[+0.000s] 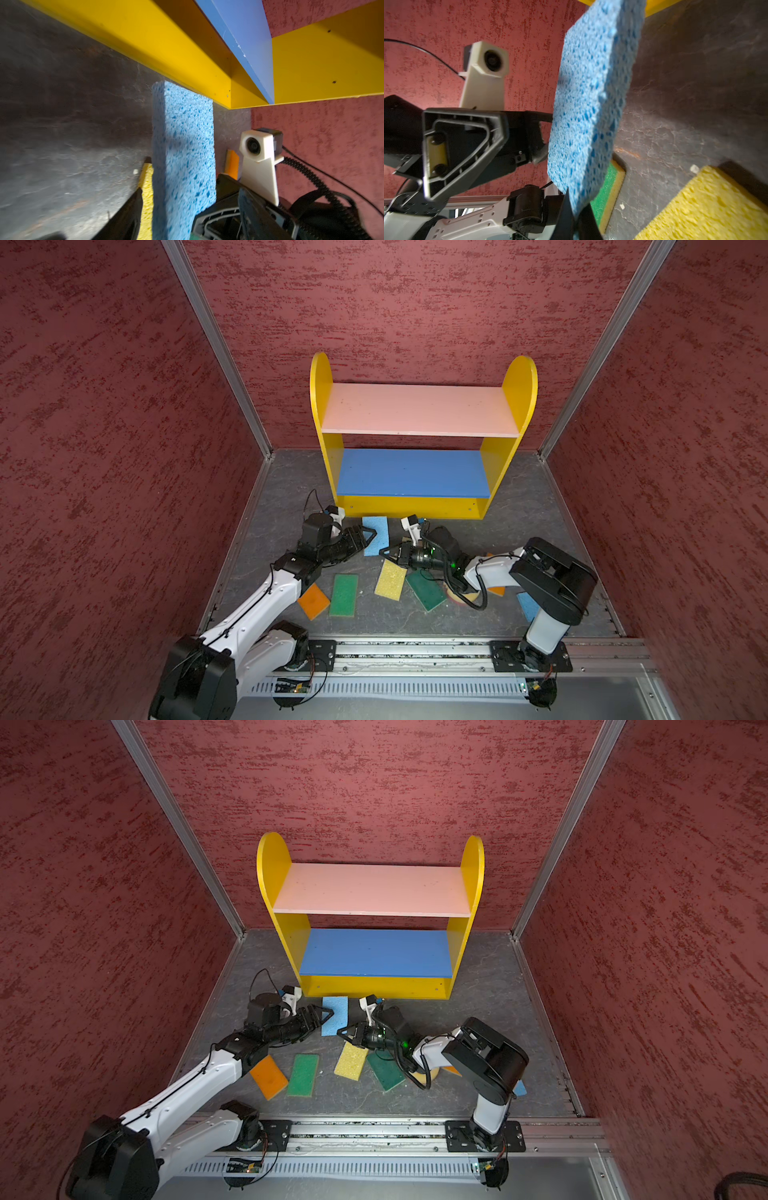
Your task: Place and organize the cleaning sponges onto the shelf
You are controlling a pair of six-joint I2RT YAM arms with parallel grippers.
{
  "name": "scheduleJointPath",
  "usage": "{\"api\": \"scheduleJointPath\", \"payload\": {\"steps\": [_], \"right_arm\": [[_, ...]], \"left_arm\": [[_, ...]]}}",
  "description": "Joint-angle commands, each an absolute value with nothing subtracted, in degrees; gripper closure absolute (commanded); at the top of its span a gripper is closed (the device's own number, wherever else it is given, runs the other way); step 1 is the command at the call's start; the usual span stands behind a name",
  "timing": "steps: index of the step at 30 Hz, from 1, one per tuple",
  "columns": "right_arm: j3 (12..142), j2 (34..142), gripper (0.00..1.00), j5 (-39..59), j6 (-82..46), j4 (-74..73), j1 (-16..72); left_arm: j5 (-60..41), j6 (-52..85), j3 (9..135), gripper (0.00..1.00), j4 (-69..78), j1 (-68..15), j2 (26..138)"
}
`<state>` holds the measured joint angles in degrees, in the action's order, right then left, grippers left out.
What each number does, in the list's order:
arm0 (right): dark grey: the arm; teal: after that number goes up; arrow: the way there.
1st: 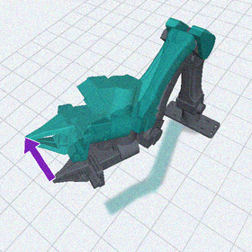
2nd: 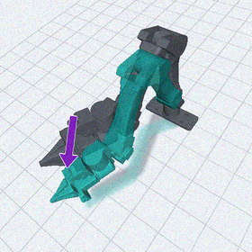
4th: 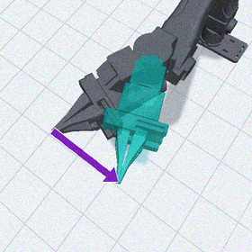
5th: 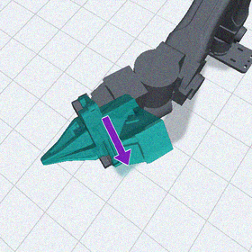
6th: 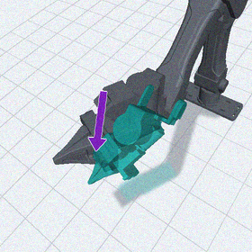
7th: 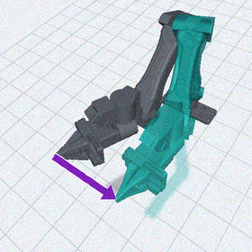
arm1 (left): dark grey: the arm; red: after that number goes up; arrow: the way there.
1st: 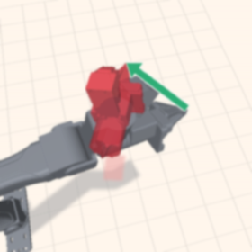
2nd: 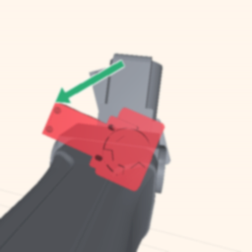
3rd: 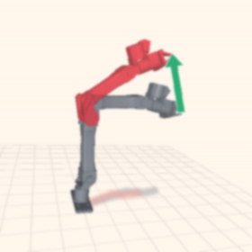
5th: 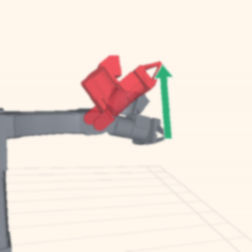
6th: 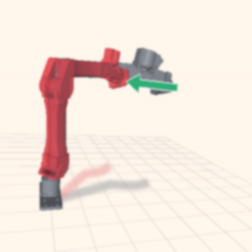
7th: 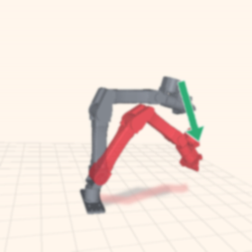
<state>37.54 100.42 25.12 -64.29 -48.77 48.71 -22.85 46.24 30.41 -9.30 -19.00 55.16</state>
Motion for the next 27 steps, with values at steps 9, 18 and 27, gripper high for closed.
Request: {"api": "scheduleJointPath", "payload": {"steps": [9, 18, 27], "right_arm": [[49.81, 109.35, 1.00, 15.17, -58.68, -36.31, 49.31], [60.49, 117.63, 1.00, 10.20, -55.99, -30.82, 49.13], [66.65, 121.95, 1.00, 5.50, -54.16, -26.12, 48.63]], "left_arm": [[-12.26, 38.51, 32.84, 0.17, -31.98, -12.33, 35.90], [-13.01, 36.23, 30.11, 0.15, -39.64, -11.43, 29.04], [-20.42, 36.91, 26.68, 0.15, -38.32, -11.40, 28.54]]}}
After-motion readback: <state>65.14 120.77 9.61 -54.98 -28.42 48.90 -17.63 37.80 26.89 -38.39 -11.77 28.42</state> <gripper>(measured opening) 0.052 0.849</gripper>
